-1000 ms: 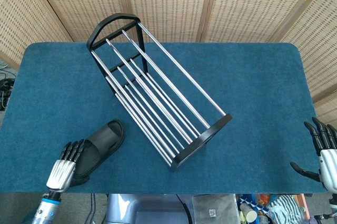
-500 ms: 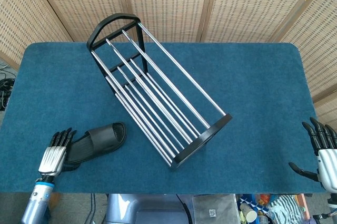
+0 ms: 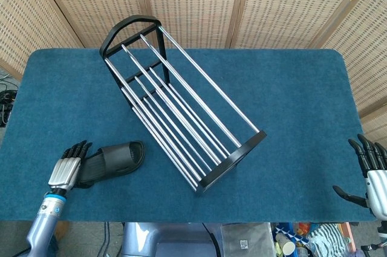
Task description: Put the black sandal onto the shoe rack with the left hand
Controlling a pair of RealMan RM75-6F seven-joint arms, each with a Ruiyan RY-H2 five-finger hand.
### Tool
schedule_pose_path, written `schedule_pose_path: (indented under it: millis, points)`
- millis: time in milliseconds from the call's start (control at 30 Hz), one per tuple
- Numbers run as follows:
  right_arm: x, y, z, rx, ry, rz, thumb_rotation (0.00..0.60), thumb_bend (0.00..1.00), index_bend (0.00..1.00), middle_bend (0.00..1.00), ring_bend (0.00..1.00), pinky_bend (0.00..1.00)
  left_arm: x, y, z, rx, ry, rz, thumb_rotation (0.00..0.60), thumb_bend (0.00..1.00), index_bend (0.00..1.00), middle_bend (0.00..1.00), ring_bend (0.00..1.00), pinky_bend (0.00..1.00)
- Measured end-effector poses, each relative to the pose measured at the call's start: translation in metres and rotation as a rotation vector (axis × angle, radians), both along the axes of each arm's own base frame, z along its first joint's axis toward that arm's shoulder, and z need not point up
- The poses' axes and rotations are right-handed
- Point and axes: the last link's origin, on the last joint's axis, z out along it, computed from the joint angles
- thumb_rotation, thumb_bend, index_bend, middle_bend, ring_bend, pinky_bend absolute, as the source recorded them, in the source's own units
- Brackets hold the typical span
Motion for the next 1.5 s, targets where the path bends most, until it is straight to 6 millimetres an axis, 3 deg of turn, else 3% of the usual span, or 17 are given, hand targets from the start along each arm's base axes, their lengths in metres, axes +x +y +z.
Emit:
schedule_pose_path:
  millis: [267, 367, 533, 600, 700, 1067, 1500]
  points:
    - [0.0, 0.0, 0.0, 0.006, 0.0, -0.006, 0.6, 0.0, 0.0, 0.0, 0.0, 0.0, 0.005, 0.009, -0.002, -0.067, -0.055, 0.055, 0.6, 0.12, 0.0, 0.0, 0.01, 0.18]
    - [0.0, 0.0, 0.0, 0.007, 0.0, -0.007, 0.6, 0.0, 0.0, 0.0, 0.0, 0.0, 0.006, 0.012, -0.004, -0.082, -0.073, 0.073, 0.6, 0.12, 0.01, 0.06, 0.06, 0.23]
    - [-0.001, -0.001, 0.0, 0.009, -0.003, -0.007, 0.6, 0.0, 0.0, 0.0, 0.0, 0.0, 0.006, 0.015, -0.006, -0.08, -0.093, 0.105, 0.6, 0.12, 0.19, 0.26, 0.23, 0.35]
    - [-0.001, -0.001, 0.0, 0.011, -0.003, -0.007, 0.6, 0.0, 0.0, 0.0, 0.0, 0.0, 0.006, 0.016, -0.006, -0.071, -0.09, 0.108, 0.6, 0.12, 0.31, 0.36, 0.32, 0.42]
    - [-0.001, -0.001, 0.0, 0.012, -0.003, -0.008, 0.6, 0.0, 0.0, 0.0, 0.0, 0.0, 0.006, 0.017, -0.007, -0.051, -0.086, 0.11, 0.6, 0.12, 0.42, 0.44, 0.38, 0.47]
    - [-0.001, -0.001, -0.001, 0.016, -0.004, -0.01, 0.6, 0.0, 0.0, 0.0, 0.0, 0.0, 0.005, 0.014, -0.009, 0.005, -0.113, 0.109, 0.6, 0.12, 0.43, 0.45, 0.39, 0.48]
    - [0.001, -0.001, -0.003, 0.027, -0.002, -0.008, 0.6, 0.0, 0.0, 0.0, 0.0, 0.0, -0.002, -0.004, 0.024, 0.066, -0.233, -0.006, 0.6, 0.12, 0.45, 0.46, 0.39, 0.48]
